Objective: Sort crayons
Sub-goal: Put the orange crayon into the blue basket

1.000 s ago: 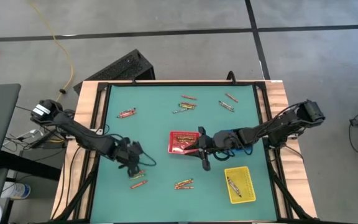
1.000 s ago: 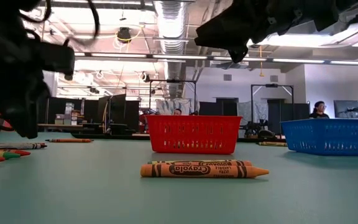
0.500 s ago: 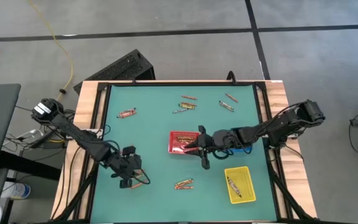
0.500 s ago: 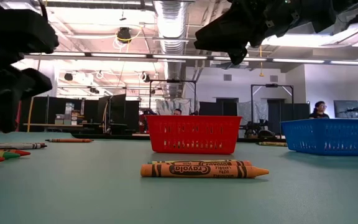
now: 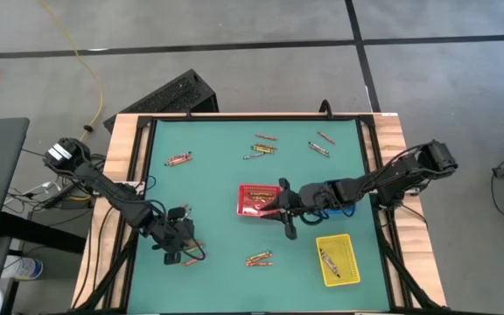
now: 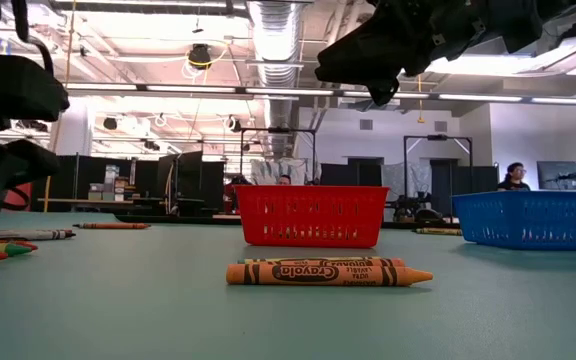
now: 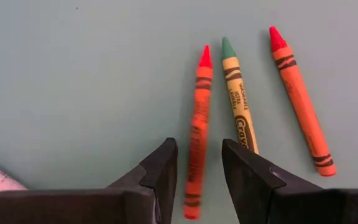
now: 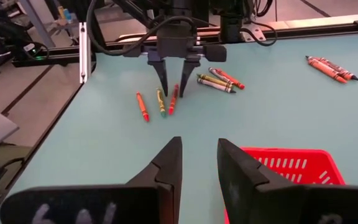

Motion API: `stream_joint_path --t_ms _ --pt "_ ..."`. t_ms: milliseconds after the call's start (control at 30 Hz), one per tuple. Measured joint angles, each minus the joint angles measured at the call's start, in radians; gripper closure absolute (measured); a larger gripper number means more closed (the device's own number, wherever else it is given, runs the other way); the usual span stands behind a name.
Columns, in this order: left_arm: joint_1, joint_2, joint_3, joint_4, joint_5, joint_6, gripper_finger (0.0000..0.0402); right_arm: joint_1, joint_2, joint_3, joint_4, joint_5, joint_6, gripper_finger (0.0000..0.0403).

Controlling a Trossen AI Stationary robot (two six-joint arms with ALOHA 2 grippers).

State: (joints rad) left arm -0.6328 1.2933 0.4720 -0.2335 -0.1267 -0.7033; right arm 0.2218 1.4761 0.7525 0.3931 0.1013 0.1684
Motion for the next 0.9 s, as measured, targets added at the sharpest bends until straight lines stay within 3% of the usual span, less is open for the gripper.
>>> stream_joint_path --t_ms 200,433,600,800,900 --pt "-0.009 -0.001 -0.022 -0.015 -0.018 0.03 0.0295 0.007 0.0 0.0 0.001 0.0 0.008 0.0306" --pt "-0.005 0.001 -0.024 -0.03 -0.106 0.184 0.0382 0.061 0.0 0.0 0.004 0.001 0.041 0.0306" --pt "0.064 0.0 -0.025 0.049 -0.187 0.314 0.0391 0.136 0.0 0.0 0.003 0.002 0.018 0.0306" --pt "0.197 -0.004 0.09 0.131 -0.1 0.54 0.0395 0.211 -0.025 0.0 -0.035 0.012 -0.019 0.0306" --pt "0.255 -0.003 0.147 0.178 -0.022 0.626 0.0395 0.25 -0.067 0.0 -0.099 0.102 -0.019 0.0306"
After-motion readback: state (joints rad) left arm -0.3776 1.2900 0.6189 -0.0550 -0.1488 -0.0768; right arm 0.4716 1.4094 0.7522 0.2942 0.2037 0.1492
